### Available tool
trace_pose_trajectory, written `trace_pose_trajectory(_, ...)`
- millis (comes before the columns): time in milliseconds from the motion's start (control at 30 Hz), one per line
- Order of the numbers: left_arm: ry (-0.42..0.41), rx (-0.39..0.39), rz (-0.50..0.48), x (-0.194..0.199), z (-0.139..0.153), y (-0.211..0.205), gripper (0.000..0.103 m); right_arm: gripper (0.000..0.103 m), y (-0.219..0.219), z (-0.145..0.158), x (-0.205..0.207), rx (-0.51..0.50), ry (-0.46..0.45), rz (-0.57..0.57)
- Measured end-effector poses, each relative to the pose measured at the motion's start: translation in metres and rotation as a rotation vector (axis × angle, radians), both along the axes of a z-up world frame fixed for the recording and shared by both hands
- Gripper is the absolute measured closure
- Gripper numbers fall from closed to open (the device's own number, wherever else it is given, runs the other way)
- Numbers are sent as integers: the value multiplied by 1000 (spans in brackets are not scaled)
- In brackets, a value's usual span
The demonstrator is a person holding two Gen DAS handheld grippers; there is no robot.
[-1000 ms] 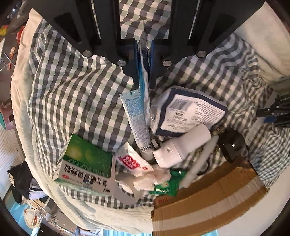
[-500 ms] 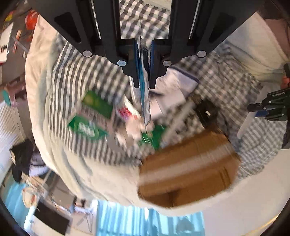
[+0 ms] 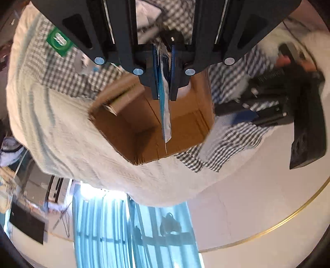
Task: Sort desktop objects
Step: 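Carry the comb and blister pack over the cardboard box and release both, then return both tools to the pile and grasp the white toothpaste tube with the right tool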
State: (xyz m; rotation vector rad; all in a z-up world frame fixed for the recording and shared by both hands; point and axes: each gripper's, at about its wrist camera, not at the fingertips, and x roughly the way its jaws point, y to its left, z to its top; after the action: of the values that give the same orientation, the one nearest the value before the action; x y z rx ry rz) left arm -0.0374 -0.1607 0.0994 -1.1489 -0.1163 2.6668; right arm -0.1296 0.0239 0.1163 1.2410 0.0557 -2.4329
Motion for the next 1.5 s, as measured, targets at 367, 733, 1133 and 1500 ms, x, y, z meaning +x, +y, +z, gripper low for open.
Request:
trace_pose_trajectory(367,-77,-87,163,-42,-54,-6,37,58,12,-41,-52,-146,-1,-141)
trace_pose_trajectory(733,2,-11,212,24,-31,10,12,44,83,-19,57,56,170,-178)
trace_pose_trajectory(1133,-126,-49,50,78,-107,88,11,44,150,-131,120,153,-35,-321)
trace_pose_trajectory(1500,-289,-84,131,74,-180,94,11,45,174,-190,131,128,-160,-382)
